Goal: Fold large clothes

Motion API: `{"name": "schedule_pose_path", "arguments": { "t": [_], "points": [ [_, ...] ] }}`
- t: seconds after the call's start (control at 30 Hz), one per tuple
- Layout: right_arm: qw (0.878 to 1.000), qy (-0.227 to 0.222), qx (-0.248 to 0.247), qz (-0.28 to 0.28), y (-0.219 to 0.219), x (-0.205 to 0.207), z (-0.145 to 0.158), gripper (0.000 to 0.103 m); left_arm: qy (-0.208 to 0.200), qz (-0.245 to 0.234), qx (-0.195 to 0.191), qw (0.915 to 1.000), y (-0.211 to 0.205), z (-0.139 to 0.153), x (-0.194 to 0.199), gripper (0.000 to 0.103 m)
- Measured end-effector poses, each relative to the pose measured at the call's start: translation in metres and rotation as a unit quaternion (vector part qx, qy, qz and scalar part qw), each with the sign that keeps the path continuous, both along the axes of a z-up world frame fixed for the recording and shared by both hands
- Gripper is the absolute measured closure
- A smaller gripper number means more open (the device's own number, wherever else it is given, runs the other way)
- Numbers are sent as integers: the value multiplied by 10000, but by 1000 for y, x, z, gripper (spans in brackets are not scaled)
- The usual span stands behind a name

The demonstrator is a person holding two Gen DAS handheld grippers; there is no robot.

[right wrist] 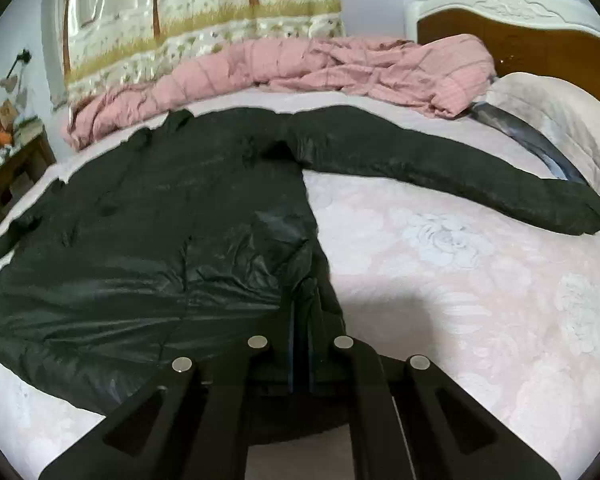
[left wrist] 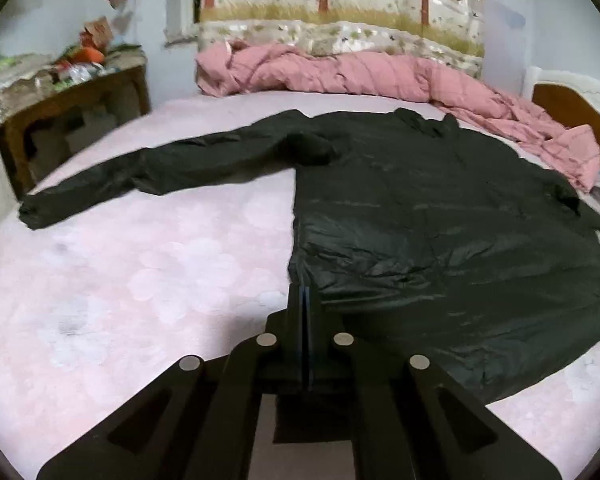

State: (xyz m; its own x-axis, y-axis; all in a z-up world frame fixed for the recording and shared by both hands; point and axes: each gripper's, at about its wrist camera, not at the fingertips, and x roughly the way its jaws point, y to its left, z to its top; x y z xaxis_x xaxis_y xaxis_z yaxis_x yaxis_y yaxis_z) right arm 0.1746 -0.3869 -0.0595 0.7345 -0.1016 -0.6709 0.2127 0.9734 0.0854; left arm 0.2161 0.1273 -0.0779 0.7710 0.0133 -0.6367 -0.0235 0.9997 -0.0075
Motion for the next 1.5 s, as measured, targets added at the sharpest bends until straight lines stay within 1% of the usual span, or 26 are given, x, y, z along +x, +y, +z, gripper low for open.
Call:
{"name": "schedule_pose_path", "arguments": {
  "t": [0.1,0.17,0.2,0.23,0.3,0.37,0.4,0.43,0.5,0.57,0.6,0.63,0.67,0.7,0.73,0.77,0.87,1.0,1.1,1.17,1.23,1.27,1.3,1.4,1.43,1.5],
  "points": [
    [9997,247,40,31,-1,8,-6,98,197,71,274,9994,-6,-5,6,101],
    [9999,149,-25,-26,-1,4,-1,92,168,124,355,9992,-7,-3,5,95],
    [9999,36,-74,-105,-1,-3,4,76,137,74,287,9995,-5,-1,2,71],
    [9998,-43,-104,-174,-1,-9,8,58,96,-9,158,9998,-3,1,-2,37],
    [9994,-308,-10,-141,-4,-27,17,45,-51,-65,-82,9999,2,8,-13,19],
    [9988,-425,252,50,-7,-43,24,44,83,-176,-436,9989,6,10,-19,19],
    [9980,-420,456,99,-9,-48,25,38,242,-196,-646,9974,7,7,-19,15],
    [9970,-414,648,123,-11,-52,24,32,432,-211,-958,9942,11,2,-17,14],
    [9943,-340,1002,153,-15,-51,18,31,676,-211,-1406,9875,15,-10,-11,13],
    [9931,-142,1163,53,-19,-42,6,31,780,-171,-1465,9860,15,-14,-9,13],
    [9918,-29,1278,28,-21,-36,-2,31,776,-177,-1408,9868,12,-13,-9,20],
    [9897,81,1427,46,-23,-29,-10,31,767,-193,-1305,9883,8,-12,-10,58],
    [9894,122,1445,34,-23,-26,-13,36,765,-238,-1201,9895,5,-13,-11,77],
    [9908,99,1352,61,-20,-25,-10,70,783,-337,-1181,9893,1,-14,-13,88],
    [9908,82,1339,204,-15,-25,-9,90,713,-350,-1047,9913,-3,-12,-16,94],
    [9902,54,1366,302,-10,-25,-8,91,636,-319,-929,9931,-5,-10,-19,94],
    [9964,-141,821,132,3,-38,0,93,316,-159,-748,9966,-9,4,-38,96],
    [9978,-326,576,40,9,-66,14,93,163,-119,-449,9988,-12,15,-68,96],
    [9992,-338,135,156,20,-86,18,92,148,-178,-153,9996,-16,13,-83,94],
    [9993,-298,-153,141,25,-92,18,88,-81,-98,322,9994,-25,12,-91,81],
    [9988,-312,-380,-4,26,-98,20,78,-411,153,906,9949,-33,13,-99,53],
    [9984,-331,-450,-84,27,-100,23,75,-593,206,1083,9921,-36,16,-102,50],
    [9979,-407,-494,-123,28,-102,28,70,-754,169,1123,9907,-38,21,-105,45],
    [9928,-922,-747,-146,41,-112,55,35,-1090,-2,909,9899,-43,41,-108,31],
    [9913,-1061,-781,-71,45,-113,62,34,-1195,-53,830,9893,-47,48,-107,24],
    [9885,-1273,-802,167,55,-110,76,34,-1227,-176,718,9897,-52,56,-103,19]
  ]
}}
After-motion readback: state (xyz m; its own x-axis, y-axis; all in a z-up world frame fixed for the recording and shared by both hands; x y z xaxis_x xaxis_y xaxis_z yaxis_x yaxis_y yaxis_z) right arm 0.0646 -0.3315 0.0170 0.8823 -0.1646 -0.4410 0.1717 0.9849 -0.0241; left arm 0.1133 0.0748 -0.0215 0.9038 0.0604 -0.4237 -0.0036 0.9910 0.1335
